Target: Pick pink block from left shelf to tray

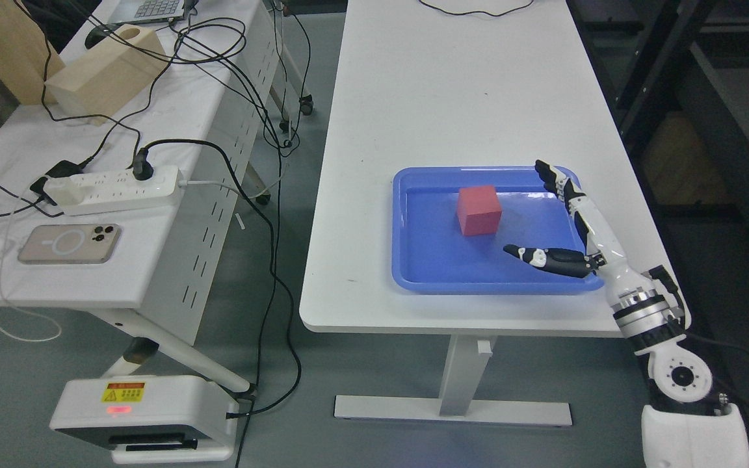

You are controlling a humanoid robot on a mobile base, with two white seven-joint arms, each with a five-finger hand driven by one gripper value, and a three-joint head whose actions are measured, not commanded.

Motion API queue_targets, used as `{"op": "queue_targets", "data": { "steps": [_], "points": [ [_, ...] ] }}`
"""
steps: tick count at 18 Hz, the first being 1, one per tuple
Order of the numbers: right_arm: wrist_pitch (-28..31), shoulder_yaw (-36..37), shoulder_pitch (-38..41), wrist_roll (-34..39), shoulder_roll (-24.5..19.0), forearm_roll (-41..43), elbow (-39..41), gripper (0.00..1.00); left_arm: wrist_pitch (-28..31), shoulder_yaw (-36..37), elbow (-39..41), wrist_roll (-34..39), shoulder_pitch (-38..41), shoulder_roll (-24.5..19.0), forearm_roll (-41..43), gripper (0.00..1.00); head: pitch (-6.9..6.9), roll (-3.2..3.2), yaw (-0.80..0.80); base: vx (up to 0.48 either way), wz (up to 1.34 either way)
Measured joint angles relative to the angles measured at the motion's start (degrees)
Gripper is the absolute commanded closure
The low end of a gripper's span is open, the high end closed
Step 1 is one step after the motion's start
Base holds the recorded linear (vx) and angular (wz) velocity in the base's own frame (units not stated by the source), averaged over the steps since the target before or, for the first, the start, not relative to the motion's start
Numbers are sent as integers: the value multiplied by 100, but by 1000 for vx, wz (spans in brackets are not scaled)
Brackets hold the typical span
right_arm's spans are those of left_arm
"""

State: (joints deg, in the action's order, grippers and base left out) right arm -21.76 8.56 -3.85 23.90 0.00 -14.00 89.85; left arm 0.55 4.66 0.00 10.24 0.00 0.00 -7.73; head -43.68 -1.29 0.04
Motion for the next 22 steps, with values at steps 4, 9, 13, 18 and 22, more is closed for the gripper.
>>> {"op": "queue_targets", "data": {
  "steps": [4, 9, 13, 18, 22],
  "points": [
    [-105, 54, -2, -206, 0, 616, 19, 1, 0, 0, 0, 0, -1, 0, 0, 0, 0, 0, 0, -214, -67],
    [237, 68, 137, -296, 0, 981, 19, 1, 0, 0, 0, 0, 0, 0, 0, 0, 0, 0, 0, -176, 185],
    [406, 49, 271, -389, 0, 773, -27, 1, 0, 0, 0, 0, 0, 0, 0, 0, 0, 0, 0, -169, 131],
    [507, 34, 345, -1120, 0, 156, -177, 1, 0, 0, 0, 0, 0, 0, 0, 0, 0, 0, 0, -168, -16],
    [711, -63, 367, -1726, 0, -58, -263, 1, 0, 0, 0, 0, 0, 0, 0, 0, 0, 0, 0, -109, -10]
  ]
}}
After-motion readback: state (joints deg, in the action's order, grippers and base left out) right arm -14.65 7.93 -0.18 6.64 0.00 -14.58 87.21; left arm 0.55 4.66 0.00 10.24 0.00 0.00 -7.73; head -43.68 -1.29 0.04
